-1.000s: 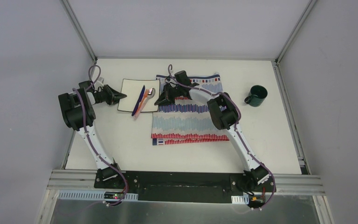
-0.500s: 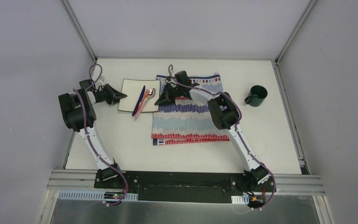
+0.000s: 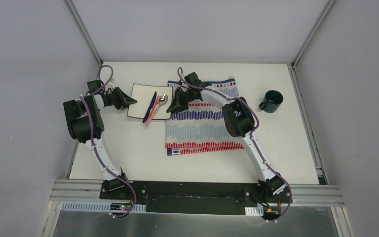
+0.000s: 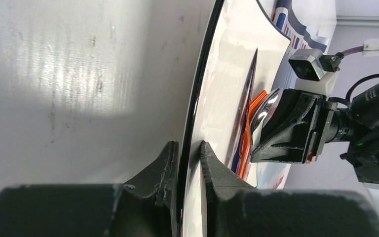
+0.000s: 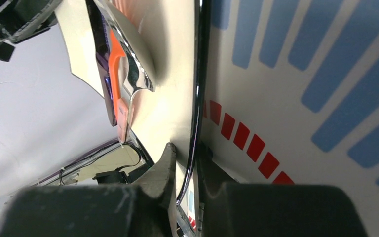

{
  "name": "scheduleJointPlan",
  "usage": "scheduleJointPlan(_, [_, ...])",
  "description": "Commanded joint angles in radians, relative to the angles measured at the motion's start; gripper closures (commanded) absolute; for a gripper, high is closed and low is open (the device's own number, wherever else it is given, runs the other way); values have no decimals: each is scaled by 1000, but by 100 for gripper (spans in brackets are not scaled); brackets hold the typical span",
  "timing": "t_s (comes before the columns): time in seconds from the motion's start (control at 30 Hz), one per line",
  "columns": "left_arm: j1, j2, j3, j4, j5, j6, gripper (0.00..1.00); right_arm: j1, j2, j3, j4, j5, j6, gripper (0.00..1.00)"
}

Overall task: Set the dinner table for one person
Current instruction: Pick up the plate at the center of the board.

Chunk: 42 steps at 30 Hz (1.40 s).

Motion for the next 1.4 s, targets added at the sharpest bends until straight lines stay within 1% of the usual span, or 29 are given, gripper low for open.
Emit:
scheduleJointPlan(0.0, [-97,-87,-21,-82,10,-56,100,87,-66,55,-70,179,-185,100])
scheduleJointPlan(0.27, [-98,-139,-24,-69,-1,-77,100,89,-62,127,-116,209,-203,100])
scheduleJointPlan(0.43, [-102,-158,-24,-61,-7,-86,100,89,-48,206,-176,242,-227,100])
scheduleJointPlan(0.5, [-104,-163,-23,-59,-9,-88,100,88,-50,209,-182,255,-233,100])
scheduleJointPlan(0.63, [-112,-148,-22,-59,-16,-90,100,88,-60,189,-180,269,-239,100])
scheduleJointPlan(0.97, [-117,-64,-18,-59,-18,-68,100,85,-70,60,-74,227,-205,100])
scheduleJointPlan(1.07, [-117,-33,-20,-59,-17,-51,100,84,-61,47,-62,212,-202,100])
scheduleJointPlan(1.2, [-121,16,-7,-96,-62,-19,100,84,-42,28,-48,199,-194,100])
scheduleJointPlan(1.37, [-127,73,14,-168,-128,30,100,84,-33,-26,9,186,-173,100])
